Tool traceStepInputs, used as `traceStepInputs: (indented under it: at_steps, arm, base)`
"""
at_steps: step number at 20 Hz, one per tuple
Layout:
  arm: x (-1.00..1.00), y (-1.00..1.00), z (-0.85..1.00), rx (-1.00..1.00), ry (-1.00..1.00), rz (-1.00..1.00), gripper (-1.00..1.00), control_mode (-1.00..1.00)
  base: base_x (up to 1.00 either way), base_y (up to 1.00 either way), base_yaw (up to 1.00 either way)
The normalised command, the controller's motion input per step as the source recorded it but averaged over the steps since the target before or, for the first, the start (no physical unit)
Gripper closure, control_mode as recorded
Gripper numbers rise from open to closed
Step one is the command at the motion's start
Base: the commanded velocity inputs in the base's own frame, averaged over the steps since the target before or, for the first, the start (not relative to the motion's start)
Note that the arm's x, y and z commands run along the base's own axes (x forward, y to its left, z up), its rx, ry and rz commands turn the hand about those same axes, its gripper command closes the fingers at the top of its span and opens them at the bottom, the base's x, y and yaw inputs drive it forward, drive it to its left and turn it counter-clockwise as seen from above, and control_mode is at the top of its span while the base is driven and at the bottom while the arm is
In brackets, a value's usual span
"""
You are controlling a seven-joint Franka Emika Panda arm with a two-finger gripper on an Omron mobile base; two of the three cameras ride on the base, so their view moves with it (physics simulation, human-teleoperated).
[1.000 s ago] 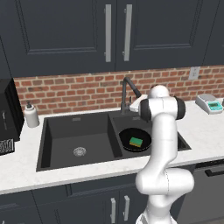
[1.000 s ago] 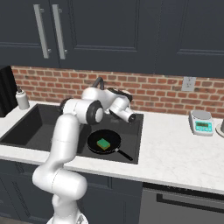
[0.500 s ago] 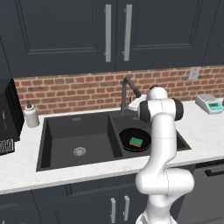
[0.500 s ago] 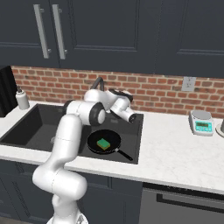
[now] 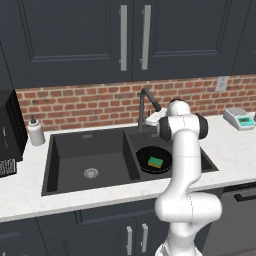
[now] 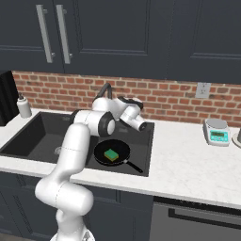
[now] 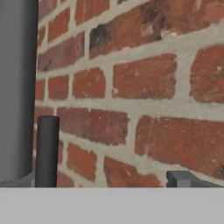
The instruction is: Pick the pan and sponge and place them into the sink. Then turn on the water.
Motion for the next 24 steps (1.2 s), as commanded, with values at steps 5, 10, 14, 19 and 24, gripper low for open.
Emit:
traceStepInputs:
  at_steps: [5, 10, 14, 19, 24]
  arm:
    - [0.00, 0.00, 0.00, 0.01, 0.00, 0.00, -1.00, -1.00]
    - [-0.05, 0.04, 0.00, 0.02, 0.00, 0.00, -1.00, -1.00]
    - [-0.16, 0.04, 0.00, 0.03, 0.00, -0.01, -1.00, -1.00]
    - [-0.24, 0.03, 0.00, 0.03, 0.00, -0.03, -1.00, -1.00]
    - [-0.03, 0.08, 0.01, 0.02, 0.00, -0.03, -1.00, -1.00]
  base:
    - [0.00, 0.00, 0.00]
    - [0.00, 0.00, 0.00]
    - [0.00, 0.00, 0.00]
    - [0.00, 0.00, 0.00]
    - [0.00, 0.00, 0.00]
